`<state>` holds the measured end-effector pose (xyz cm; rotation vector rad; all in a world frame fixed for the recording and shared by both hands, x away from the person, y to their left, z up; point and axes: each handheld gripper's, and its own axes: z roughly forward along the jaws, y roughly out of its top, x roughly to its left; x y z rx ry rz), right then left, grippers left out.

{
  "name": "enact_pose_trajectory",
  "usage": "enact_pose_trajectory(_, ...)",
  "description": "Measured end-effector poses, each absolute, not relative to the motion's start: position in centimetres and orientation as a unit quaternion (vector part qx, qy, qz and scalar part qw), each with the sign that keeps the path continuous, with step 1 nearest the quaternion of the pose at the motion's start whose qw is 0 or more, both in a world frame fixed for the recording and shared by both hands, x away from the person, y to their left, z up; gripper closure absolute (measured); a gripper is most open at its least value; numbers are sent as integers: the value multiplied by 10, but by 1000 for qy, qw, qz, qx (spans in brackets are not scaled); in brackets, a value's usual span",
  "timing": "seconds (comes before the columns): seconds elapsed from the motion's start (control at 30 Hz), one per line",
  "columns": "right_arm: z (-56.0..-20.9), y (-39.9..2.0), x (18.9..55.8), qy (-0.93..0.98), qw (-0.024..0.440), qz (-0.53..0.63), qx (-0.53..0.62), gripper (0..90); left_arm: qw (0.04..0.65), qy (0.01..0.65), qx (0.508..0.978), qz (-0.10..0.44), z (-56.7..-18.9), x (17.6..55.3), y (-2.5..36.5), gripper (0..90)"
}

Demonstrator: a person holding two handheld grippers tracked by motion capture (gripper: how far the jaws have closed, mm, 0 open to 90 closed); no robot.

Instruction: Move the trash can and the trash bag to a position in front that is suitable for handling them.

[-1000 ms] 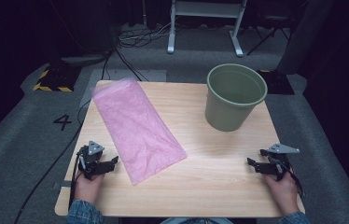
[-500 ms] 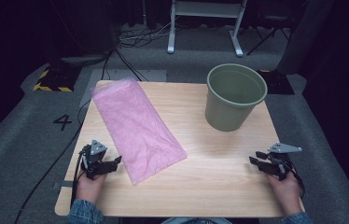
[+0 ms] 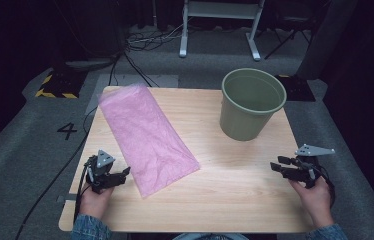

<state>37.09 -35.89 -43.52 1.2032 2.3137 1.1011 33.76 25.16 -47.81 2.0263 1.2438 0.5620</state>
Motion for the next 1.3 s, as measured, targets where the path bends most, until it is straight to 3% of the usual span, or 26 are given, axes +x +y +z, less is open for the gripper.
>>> enact_pose_trajectory(0.27,-408,-359,377,805,154,395,414,526,342,492,774,207,-477,329,257,290)
enact_pose_trajectory(0.7,-344,-338,412,813,199,420,350,500,341,504,763,216,-481,306,273,284)
enact_pose_trajectory(0.9,-331,-327,421,807,214,438,334,490,342,507,761,218,-481,303,276,284)
enact_pose_trajectory(1.07,-312,-315,429,782,187,490,338,490,343,507,762,213,-483,306,274,286)
enact_pose_trajectory(1.3,-305,-287,454,800,217,458,322,492,344,497,768,211,-483,311,269,287)
